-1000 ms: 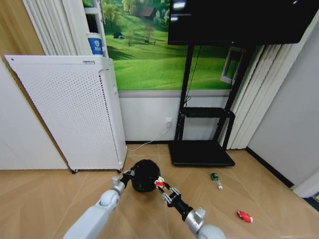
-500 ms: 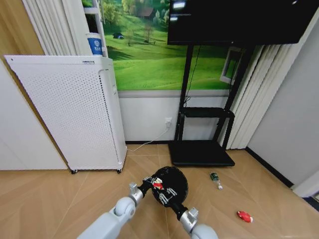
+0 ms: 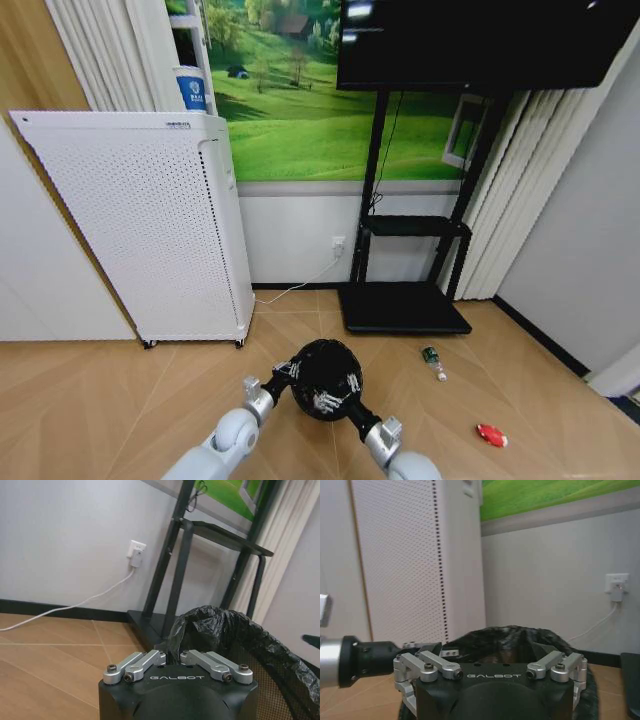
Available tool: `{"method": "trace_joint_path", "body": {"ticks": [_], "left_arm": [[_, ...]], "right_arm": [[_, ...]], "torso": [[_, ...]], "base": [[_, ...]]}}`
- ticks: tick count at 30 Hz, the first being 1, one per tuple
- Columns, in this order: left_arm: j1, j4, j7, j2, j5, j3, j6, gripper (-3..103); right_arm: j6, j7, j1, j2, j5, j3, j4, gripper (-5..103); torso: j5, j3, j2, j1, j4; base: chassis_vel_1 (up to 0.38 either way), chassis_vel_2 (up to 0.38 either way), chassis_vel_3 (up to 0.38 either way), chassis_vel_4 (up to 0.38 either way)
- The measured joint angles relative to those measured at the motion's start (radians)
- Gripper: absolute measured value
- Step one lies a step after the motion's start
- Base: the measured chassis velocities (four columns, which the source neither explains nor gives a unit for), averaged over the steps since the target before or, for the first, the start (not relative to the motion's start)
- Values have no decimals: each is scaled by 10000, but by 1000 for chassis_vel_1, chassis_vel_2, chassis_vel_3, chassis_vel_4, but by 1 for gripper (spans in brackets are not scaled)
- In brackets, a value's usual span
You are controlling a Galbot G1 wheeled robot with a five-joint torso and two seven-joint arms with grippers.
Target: Pick up the trash bin and place the garbage on the floor into it.
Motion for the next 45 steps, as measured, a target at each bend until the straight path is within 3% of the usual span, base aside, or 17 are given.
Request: {"method": "trace_joint_path", "body": {"ticks": [4, 7, 16, 35, 38, 39, 40, 41, 43, 45], "left_arm": [[217, 22, -7, -43, 82, -447, -33, 7], [775, -60, -16, 26, 134, -1504, -116, 7], [1520, -322, 103, 198, 25, -3036, -190, 7], [1605, -411, 52, 59, 21, -3335, -213, 7], [1601, -346, -262, -3, 277, -3434, -209, 7], [1594, -293, -392, -52, 468, -3507, -212, 7], [1594, -254, -547, -83, 659, -3628, -213, 7], [1594, -254, -547, -83, 659, -3628, -213, 7], [1603, -252, -932, -137, 829, -3888, -212, 7], [1624, -251, -1114, -173, 906, -4049, -171, 7]], "right_arm": [[0, 302, -50, 192, 316, 317, -23, 100], [130, 476, -22, 447, 376, 1007, -390, 100], [266, 692, -129, 724, 391, 1546, -670, 100], [602, 747, -524, 996, -192, 1691, -745, 100], [767, 803, -523, 1065, -632, 1754, -967, 100], [801, 895, -516, 1096, -880, 1797, -1075, 100], [751, 1131, -514, 1150, -1259, 1848, -1257, 100], [751, 1131, -514, 1150, -1259, 1848, -1257, 100], [358, 1487, -549, 1205, -1733, 1931, -1547, 100], [126, 1584, -591, 1244, -1882, 1924, -1715, 100]], "torso": [[-2, 0, 0, 0, -1], [-1, 1, 0, 0, 1], [0, 0, 0, 0, 2], [0, 1, 0, -1, 0], [2, 0, 1, -1, -2], [-17, 2, 2, 1, -2], [12, 1, 1, 1, -3], [12, 1, 1, 1, -3], [-6, 2, 1, 0, -6], [-1, 2, 1, 1, -5]], "base": [[0, 0, 0, 0], [0, 0, 0, 0], [-36, -38, 40, 39], [-236, -238, 237, 230], [-334, -346, 352, 324], [-326, -286, 275, 321], [-250, -286, 238, 221], [-250, -286, 238, 221], [-111, -180, 191, 72], [-62, -82, 106, 47]]}}
